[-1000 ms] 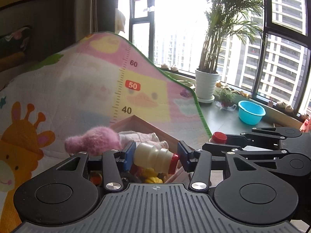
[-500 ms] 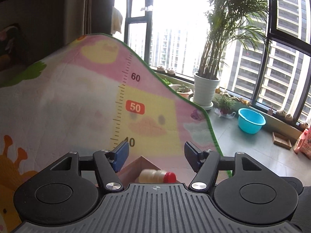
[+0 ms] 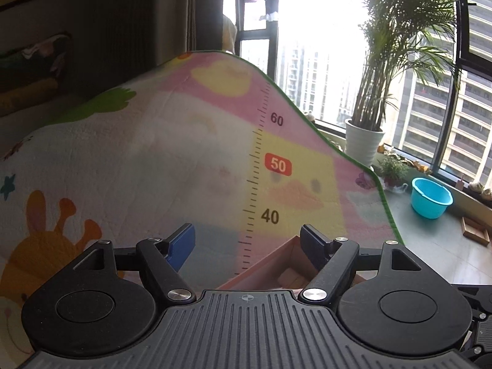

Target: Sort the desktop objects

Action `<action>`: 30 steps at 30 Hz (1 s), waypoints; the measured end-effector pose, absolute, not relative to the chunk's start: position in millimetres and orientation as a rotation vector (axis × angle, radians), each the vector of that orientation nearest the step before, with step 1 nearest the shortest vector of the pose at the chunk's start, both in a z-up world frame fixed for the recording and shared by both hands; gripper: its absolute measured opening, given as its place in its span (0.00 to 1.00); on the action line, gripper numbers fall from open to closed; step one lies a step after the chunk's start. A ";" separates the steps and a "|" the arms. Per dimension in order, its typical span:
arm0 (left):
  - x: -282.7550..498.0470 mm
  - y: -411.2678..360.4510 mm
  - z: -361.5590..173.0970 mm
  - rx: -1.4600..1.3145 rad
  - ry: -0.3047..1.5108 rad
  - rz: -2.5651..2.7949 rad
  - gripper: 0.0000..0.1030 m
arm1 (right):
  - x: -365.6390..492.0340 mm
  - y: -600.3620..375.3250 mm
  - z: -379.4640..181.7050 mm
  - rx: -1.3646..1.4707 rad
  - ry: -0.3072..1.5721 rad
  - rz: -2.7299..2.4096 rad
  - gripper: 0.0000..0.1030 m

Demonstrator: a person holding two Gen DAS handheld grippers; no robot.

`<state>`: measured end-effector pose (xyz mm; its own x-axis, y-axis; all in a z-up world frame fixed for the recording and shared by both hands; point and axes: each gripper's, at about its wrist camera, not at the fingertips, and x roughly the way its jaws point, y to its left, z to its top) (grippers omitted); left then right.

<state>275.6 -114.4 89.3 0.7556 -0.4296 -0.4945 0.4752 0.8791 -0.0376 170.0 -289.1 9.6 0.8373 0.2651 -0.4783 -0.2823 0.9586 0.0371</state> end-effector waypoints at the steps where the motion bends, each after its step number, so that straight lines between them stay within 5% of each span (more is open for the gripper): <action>1: 274.1 -110.4 88.2 0.090 0.520 -0.493 0.80 | 169.3 -285.1 10.0 -0.040 0.504 0.293 0.48; 13: 262.4 -30.6 73.6 -0.023 0.531 -0.401 0.85 | 154.1 -223.4 29.6 -0.145 0.490 0.355 0.53; 30: 251.0 23.8 -34.6 0.033 0.704 -0.469 0.84 | 131.5 -122.5 2.1 -0.185 0.629 0.579 0.57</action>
